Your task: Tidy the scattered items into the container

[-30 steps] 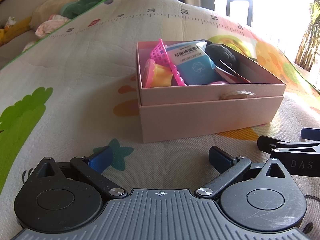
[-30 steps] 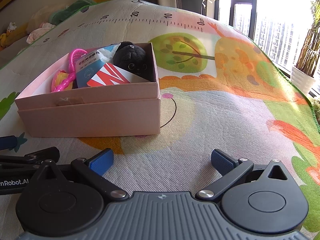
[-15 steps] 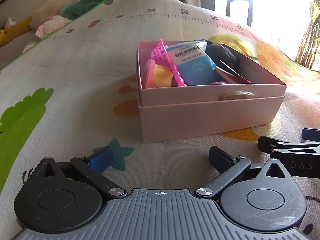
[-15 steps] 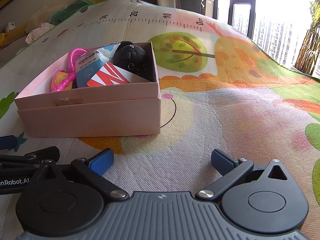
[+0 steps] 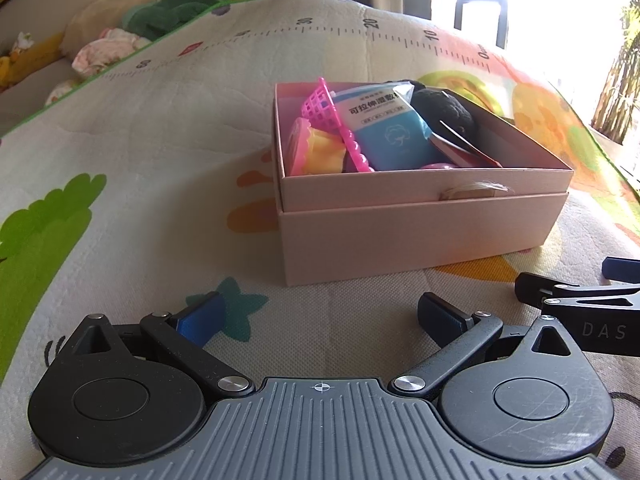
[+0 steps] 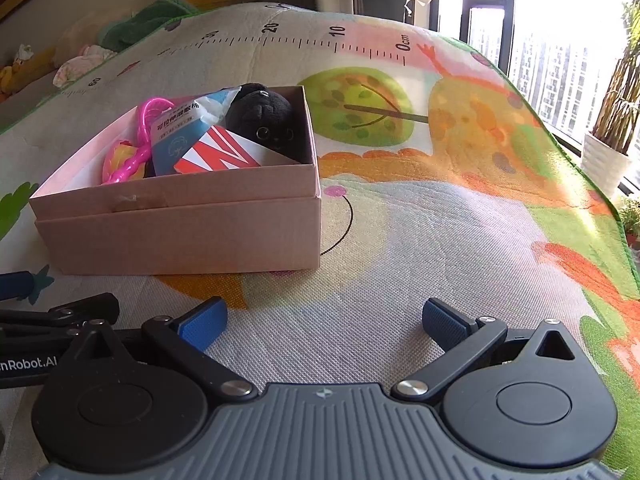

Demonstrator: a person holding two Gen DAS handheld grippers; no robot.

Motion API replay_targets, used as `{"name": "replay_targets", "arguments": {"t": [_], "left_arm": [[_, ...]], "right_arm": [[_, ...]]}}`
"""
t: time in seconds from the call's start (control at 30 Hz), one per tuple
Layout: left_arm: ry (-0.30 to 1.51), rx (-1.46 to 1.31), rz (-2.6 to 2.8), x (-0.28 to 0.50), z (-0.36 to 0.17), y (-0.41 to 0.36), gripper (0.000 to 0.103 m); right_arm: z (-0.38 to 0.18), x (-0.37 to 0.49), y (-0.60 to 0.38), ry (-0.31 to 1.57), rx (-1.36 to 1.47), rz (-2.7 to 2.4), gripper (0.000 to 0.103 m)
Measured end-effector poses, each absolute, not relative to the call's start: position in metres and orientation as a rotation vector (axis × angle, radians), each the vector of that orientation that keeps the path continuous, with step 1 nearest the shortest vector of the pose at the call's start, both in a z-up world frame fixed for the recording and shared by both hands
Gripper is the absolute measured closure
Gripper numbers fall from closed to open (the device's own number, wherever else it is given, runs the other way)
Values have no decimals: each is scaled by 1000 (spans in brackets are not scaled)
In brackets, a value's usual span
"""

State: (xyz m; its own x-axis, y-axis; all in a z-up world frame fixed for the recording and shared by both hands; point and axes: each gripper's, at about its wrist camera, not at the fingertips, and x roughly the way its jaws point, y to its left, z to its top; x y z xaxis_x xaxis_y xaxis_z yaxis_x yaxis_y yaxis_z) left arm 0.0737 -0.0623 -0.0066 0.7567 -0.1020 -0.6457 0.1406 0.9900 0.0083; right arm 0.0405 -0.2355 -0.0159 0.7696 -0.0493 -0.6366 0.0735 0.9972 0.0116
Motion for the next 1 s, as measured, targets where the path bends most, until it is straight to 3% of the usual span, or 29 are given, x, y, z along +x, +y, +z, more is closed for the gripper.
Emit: {"name": "replay_targets", "arguments": {"t": [1.0], "left_arm": [[745, 29, -92, 67, -2, -61, 0]], "right_arm": [[-16, 41, -237, 689, 36, -66, 0]]}}
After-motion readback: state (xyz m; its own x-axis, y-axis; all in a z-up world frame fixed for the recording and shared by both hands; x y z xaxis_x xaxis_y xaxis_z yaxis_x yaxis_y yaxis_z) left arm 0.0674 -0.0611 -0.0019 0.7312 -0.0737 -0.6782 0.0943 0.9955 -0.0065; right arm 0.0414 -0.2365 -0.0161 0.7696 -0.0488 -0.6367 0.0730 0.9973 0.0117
